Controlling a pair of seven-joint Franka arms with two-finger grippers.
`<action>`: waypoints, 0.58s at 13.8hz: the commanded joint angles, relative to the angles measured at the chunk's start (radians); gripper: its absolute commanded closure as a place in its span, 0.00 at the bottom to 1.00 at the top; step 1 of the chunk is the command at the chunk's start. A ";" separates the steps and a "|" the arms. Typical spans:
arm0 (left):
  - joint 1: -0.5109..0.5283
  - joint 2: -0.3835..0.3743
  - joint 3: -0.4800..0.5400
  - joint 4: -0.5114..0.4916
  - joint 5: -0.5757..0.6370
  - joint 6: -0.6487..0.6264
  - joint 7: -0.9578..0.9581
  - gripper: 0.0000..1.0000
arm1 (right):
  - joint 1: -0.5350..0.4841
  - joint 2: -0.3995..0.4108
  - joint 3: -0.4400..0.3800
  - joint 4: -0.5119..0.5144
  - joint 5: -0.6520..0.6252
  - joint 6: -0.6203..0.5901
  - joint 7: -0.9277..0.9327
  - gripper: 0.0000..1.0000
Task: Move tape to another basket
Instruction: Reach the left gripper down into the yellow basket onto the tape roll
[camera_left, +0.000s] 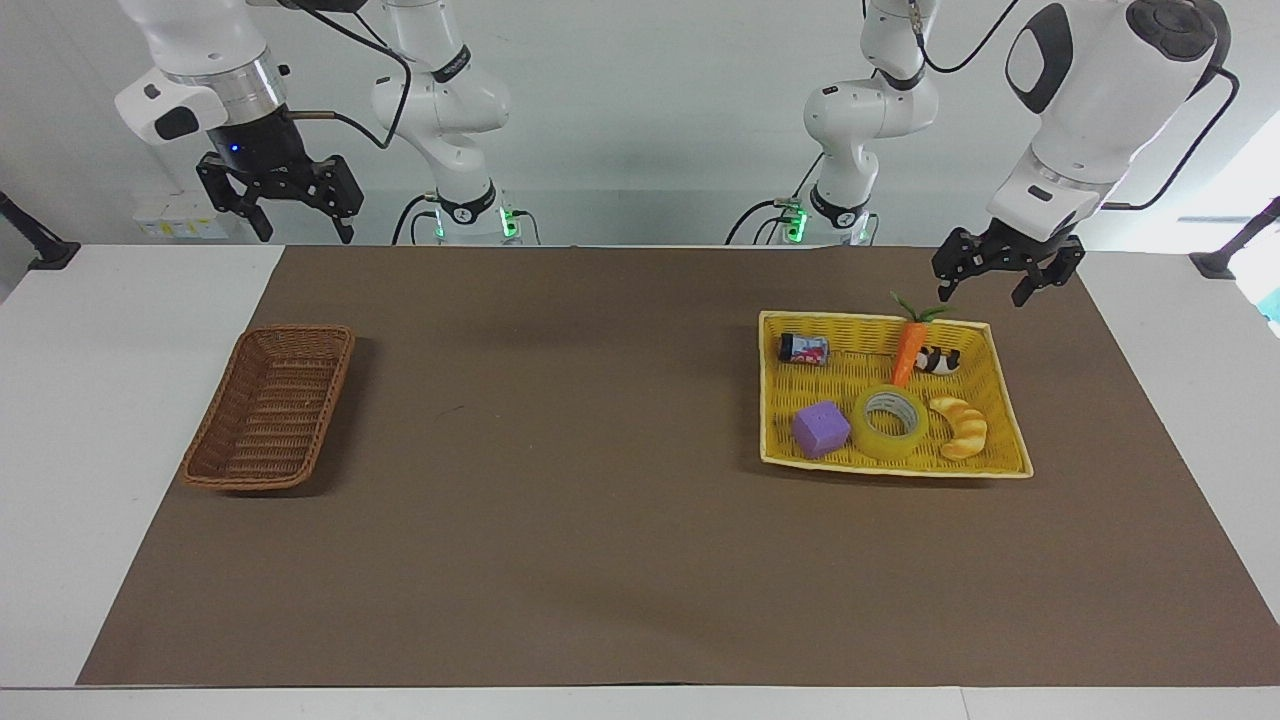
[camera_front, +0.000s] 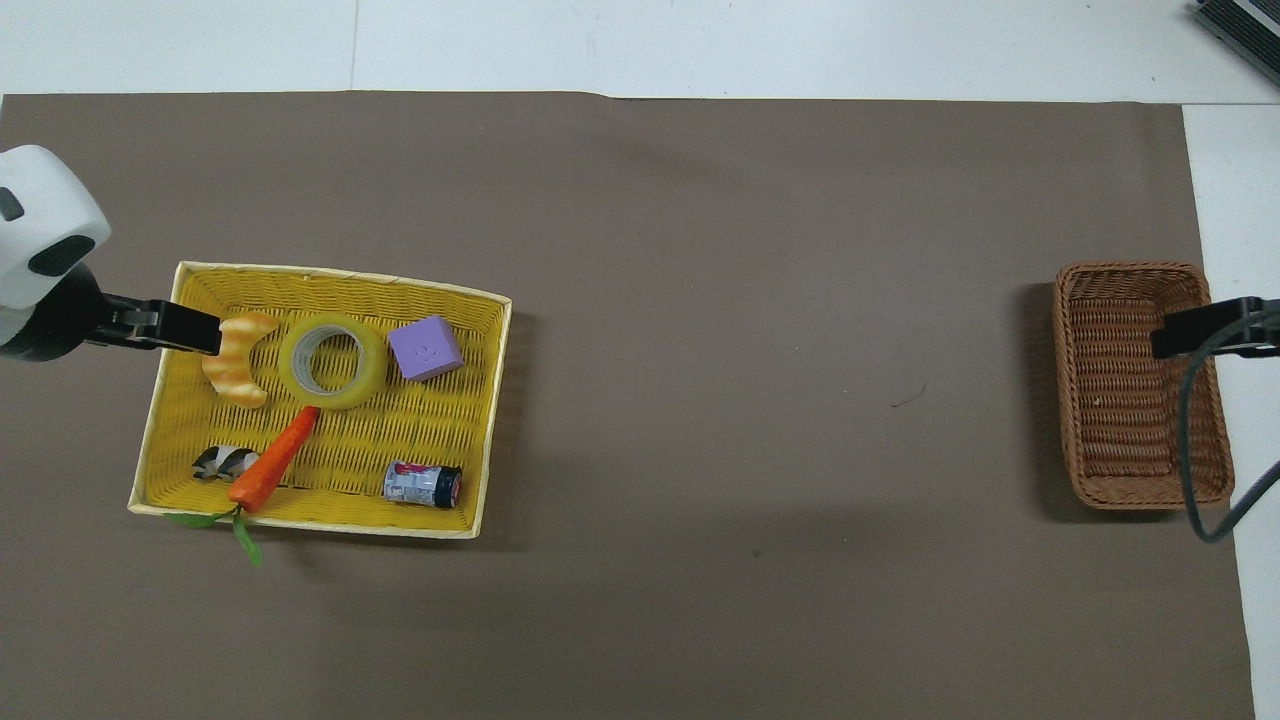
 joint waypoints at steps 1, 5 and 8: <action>-0.011 -0.035 0.013 -0.072 -0.034 0.056 0.006 0.00 | -0.011 0.000 0.004 -0.005 0.005 0.005 0.005 0.00; -0.012 -0.032 0.013 -0.157 -0.034 0.143 0.043 0.00 | -0.011 -0.002 0.004 -0.005 0.005 0.005 0.005 0.00; -0.012 -0.012 0.013 -0.237 -0.034 0.235 0.066 0.00 | -0.011 -0.003 0.004 -0.006 0.005 0.005 0.003 0.00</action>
